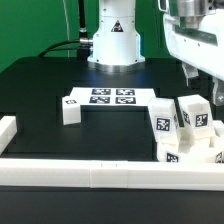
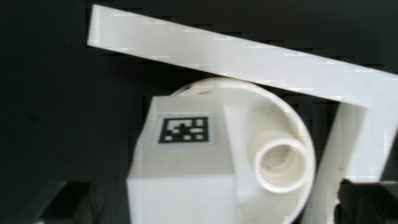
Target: Assemble stool
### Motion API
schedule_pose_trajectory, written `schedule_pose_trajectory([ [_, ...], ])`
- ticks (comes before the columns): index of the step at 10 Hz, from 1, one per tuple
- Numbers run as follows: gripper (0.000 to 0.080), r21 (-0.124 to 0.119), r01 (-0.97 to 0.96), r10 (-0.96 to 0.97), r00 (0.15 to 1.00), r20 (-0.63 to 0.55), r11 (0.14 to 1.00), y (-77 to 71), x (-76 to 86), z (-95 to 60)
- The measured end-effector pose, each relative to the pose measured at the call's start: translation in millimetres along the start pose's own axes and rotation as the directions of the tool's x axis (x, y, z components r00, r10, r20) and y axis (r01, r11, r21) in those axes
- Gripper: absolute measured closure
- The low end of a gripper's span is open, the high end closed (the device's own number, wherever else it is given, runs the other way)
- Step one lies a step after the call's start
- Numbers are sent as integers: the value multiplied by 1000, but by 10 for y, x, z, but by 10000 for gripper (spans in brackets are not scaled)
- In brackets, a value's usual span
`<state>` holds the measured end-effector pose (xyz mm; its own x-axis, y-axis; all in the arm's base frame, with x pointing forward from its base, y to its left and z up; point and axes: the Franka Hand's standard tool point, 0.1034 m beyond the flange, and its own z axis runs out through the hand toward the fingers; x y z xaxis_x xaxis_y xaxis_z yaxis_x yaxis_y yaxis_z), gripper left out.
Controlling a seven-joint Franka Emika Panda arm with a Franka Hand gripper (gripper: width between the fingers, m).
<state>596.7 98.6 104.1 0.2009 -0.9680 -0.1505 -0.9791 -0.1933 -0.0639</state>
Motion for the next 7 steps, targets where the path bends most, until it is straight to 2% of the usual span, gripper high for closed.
schedule_pose_trajectory([
  [3,150,-1,120,-120,993,-2,993,2,-3,17],
  [4,150,-27,242,-242,970,0,970,15,-17,13],
  [5,150,-40,353,-353,936,-2,935,6,-26,-1],
  [7,150,-42,568,-568,823,3,822,-4,-15,-11],
])
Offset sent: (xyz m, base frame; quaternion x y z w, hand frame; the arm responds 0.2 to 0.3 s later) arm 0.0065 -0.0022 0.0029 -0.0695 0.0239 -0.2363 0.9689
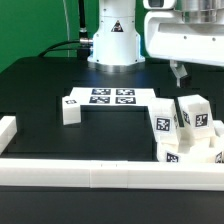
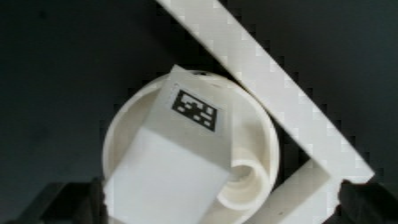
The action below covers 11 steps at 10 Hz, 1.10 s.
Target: Assemble stool
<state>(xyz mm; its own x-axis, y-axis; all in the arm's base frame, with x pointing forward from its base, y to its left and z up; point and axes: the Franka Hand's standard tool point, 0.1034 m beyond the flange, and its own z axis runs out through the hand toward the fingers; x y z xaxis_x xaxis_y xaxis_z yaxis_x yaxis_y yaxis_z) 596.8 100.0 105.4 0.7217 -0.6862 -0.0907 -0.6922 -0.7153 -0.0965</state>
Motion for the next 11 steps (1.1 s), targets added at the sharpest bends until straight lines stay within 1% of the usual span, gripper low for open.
schedule_pose_trajectory([
  [3,150,-1,231,-231,973,1,973,4,2,6],
  [6,150,-1,389,-389,921,1,921,12,7,11],
  [7,150,-4,503,-503,865,1,865,19,16,10],
  [8,150,-21,592,-592,806,-3,805,21,24,8],
  [9,150,-44,722,-723,691,-6,690,19,39,7],
  [10,150,-47,802,-803,596,0,595,28,46,17],
  [11,150,-48,849,-849,528,5,527,31,47,20],
])
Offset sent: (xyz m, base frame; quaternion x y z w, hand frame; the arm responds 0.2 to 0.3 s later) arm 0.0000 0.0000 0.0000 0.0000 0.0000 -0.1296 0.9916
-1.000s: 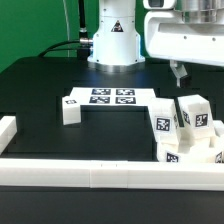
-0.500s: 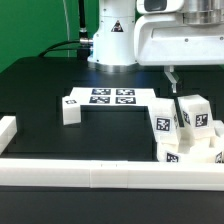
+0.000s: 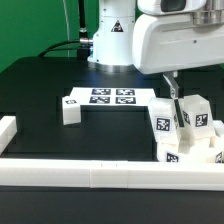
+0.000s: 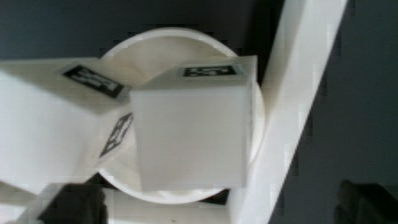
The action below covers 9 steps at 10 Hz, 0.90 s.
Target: Assemble stool
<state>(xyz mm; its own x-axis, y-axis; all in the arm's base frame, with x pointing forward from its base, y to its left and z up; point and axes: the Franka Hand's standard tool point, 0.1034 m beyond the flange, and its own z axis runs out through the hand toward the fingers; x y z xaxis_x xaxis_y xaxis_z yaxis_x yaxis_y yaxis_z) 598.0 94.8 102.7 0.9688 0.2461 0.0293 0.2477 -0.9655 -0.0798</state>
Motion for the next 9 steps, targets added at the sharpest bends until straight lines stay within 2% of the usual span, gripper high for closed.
schedule_pose_trajectory([
  [1,150,-10,144,-144,990,6,990,11,-3,-5],
  [6,150,-22,390,-390,921,18,920,66,-12,-2],
  [7,150,-34,511,-510,860,31,859,65,-18,8],
  [9,150,-29,674,-672,739,51,738,61,-53,35],
])
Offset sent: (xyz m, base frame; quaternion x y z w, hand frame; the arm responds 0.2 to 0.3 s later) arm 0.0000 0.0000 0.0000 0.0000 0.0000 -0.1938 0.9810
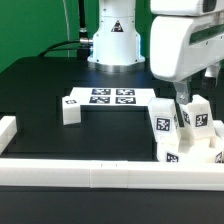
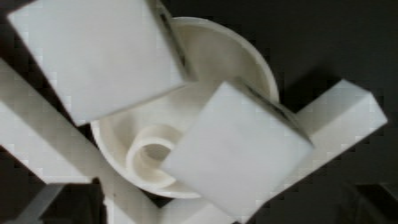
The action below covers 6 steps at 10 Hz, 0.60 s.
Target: Assemble stool
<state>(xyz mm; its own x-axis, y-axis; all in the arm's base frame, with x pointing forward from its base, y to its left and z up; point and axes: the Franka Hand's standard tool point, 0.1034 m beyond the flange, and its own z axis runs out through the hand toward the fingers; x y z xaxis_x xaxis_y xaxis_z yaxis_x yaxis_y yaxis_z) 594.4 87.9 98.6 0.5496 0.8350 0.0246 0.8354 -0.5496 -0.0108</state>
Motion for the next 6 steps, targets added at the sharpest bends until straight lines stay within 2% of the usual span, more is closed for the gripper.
schedule_pose_trajectory([
  [3,150,-21,215,-215,976,25,976,-1,-5,14],
  [6,150,-22,340,-339,940,46,940,36,-52,19],
])
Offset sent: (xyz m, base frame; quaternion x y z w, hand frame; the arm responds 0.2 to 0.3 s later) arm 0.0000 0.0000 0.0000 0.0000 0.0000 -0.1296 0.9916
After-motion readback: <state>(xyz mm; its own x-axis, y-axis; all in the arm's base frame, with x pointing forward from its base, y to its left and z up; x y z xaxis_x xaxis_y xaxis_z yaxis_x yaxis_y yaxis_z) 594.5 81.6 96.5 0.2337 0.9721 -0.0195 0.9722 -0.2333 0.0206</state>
